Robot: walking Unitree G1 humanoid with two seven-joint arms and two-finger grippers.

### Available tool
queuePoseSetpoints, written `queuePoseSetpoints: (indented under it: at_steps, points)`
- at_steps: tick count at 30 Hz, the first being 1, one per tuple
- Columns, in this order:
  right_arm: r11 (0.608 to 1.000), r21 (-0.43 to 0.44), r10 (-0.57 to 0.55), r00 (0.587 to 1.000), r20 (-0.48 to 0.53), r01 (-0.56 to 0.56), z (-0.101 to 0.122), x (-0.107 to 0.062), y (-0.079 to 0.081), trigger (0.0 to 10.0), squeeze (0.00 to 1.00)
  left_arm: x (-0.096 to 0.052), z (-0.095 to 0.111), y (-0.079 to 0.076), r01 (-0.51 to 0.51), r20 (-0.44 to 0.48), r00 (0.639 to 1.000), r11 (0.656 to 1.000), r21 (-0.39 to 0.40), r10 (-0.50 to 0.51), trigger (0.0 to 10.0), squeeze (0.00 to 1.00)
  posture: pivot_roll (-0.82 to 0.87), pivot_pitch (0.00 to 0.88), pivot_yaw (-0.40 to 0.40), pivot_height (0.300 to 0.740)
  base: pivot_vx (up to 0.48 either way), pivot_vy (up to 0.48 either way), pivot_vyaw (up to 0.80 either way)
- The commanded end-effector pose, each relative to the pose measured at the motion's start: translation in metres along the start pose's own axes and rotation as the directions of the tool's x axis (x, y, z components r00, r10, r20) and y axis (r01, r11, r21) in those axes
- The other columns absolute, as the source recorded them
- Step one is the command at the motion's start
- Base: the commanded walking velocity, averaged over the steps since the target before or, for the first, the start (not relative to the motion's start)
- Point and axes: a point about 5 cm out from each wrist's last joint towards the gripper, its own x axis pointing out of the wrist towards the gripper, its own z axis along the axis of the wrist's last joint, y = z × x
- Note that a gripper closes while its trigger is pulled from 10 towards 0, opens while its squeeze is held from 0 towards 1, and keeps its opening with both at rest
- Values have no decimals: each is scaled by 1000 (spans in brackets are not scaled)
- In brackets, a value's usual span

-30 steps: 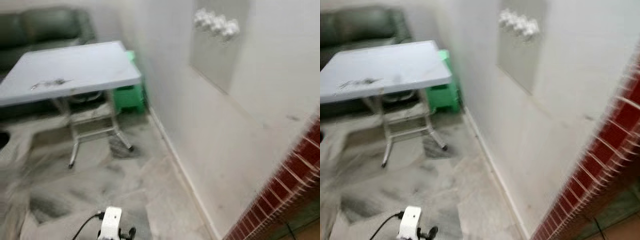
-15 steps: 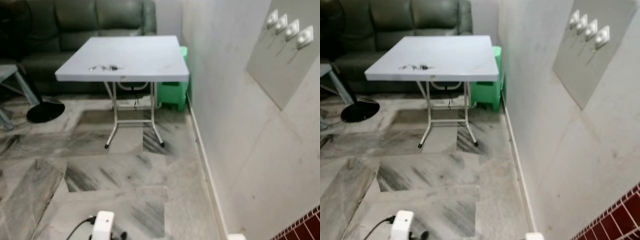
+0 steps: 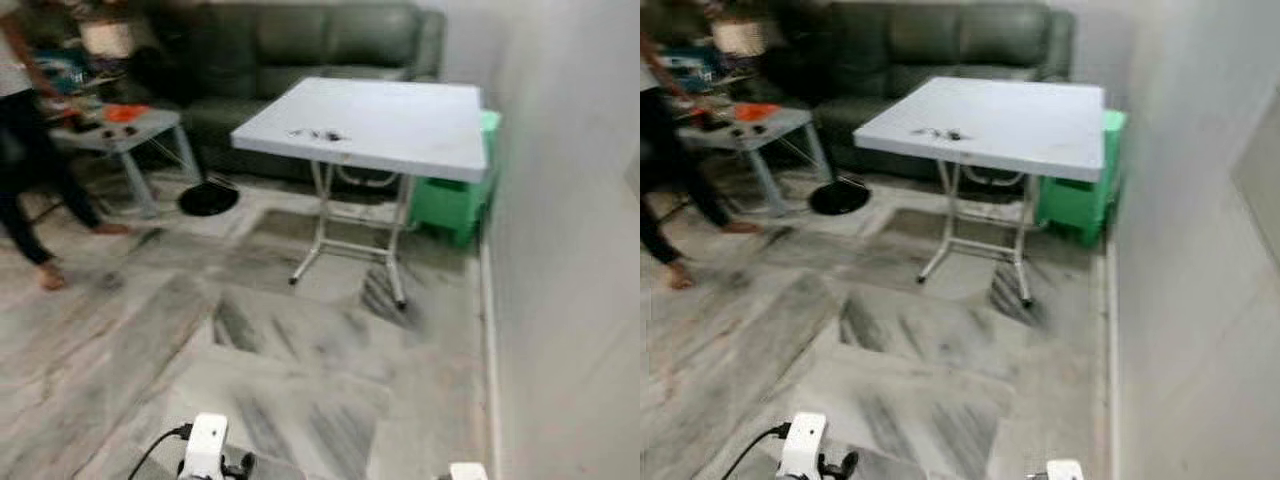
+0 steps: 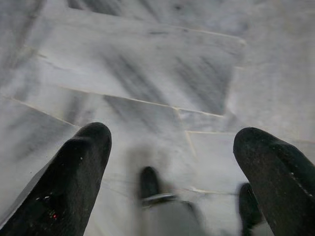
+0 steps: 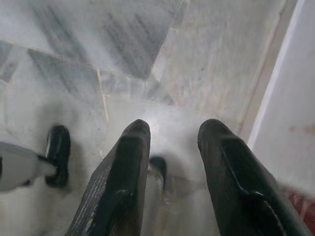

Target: Hang keys on a hook

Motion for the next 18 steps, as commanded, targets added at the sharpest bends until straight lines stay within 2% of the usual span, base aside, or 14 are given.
queuePoseSetpoints:
  at_steps: [1,4,18]
  points:
    - [999,42,14,1000,3,-14,0,0,2,10000,1000,-1,0,7,-17,-3,1000,1000,5,17,10000,0,-52,0,4,740,0,0,0]
    - [1000,16,4,1000,-7,-4,0,1,2,10000,1000,-1,0,7,-17,-3,1000,1000,5,17,10000,0,-52,0,4,740,0,0,0]
    - [998,55,20,1000,10,-21,1,1,3,10000,1000,-1,2,6,-12,2,1000,1000,-3,12,10000,0,-51,0,13,740,0,0,0]
